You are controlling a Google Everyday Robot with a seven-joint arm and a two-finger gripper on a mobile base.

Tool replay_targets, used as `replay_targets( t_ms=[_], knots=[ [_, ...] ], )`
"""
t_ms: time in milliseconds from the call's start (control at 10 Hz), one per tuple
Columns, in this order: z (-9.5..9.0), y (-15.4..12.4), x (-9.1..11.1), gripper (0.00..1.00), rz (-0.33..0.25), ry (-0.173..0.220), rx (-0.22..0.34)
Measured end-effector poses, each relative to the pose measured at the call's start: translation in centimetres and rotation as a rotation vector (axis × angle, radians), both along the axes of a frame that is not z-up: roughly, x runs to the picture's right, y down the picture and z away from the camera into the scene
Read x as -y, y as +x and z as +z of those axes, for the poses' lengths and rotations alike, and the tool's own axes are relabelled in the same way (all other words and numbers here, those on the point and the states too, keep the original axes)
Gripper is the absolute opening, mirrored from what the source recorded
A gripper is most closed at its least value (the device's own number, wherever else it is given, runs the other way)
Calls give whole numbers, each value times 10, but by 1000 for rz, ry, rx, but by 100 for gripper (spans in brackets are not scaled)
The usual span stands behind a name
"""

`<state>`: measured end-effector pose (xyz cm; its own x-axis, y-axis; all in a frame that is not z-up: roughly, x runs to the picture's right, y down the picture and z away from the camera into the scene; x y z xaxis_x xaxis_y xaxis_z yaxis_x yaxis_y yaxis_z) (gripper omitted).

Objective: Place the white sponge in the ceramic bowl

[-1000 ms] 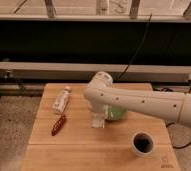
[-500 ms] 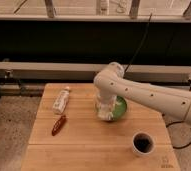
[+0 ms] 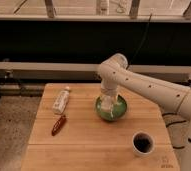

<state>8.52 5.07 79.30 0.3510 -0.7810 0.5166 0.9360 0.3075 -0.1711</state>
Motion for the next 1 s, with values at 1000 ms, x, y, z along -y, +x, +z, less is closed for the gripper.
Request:
replay_targets(
  t_ms=[1000],
  knots=[
    [12, 21, 16, 44, 50, 37, -19]
  ],
)
